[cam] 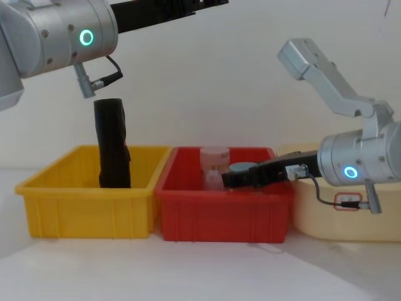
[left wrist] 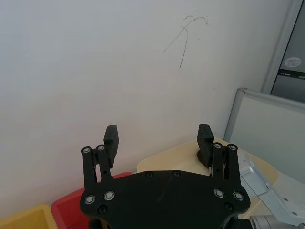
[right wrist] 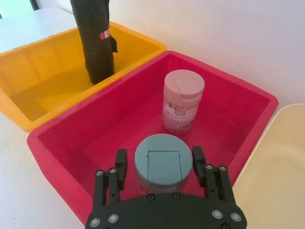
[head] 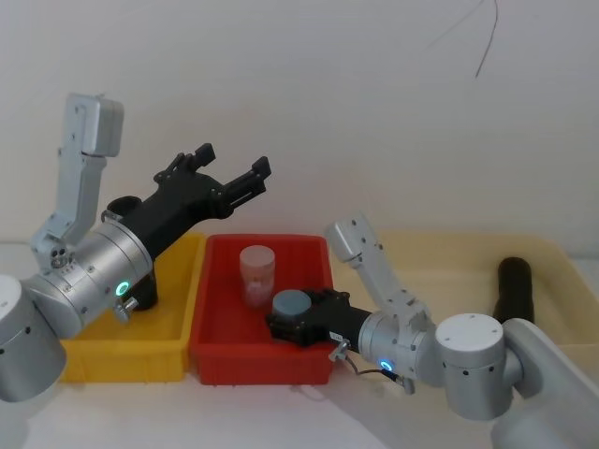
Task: Pick up the garbage bag with the one hand and transfer it to the other hand.
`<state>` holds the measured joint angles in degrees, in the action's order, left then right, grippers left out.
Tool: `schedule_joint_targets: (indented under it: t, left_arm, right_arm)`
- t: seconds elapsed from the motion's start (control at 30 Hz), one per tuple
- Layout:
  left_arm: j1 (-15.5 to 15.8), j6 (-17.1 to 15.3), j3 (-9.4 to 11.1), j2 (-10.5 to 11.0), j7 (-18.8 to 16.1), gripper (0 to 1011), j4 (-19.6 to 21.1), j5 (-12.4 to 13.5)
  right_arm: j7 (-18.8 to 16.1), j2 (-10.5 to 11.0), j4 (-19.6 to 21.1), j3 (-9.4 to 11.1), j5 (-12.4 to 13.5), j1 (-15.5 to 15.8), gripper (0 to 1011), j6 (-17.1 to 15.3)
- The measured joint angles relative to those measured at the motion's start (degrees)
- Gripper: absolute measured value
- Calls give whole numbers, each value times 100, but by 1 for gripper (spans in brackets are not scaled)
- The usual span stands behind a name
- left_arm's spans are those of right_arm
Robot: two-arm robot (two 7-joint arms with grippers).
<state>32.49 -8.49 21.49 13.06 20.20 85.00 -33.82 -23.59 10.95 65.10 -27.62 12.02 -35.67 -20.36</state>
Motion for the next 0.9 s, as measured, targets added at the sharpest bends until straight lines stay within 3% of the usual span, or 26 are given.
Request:
schedule_joint_targets:
  t: [0.17,0.27,0.57,0.9]
  left_arm:
    - [0,0,0,0,0,1000,0,0]
    - [0,0,0,0,0,1000,0,0]
    - [0,0,0,0,0,1000,0,0]
    - [0,0,0,0,0,1000,0,0]
  right_arm:
    - [15,0,34,18,-7,19,692,3]
    - [30,-1,95,47,-4,39,650,9]
    - [58,15,344,154,94,78,651,45]
    - [171,91,782,415,265,106,650,103]
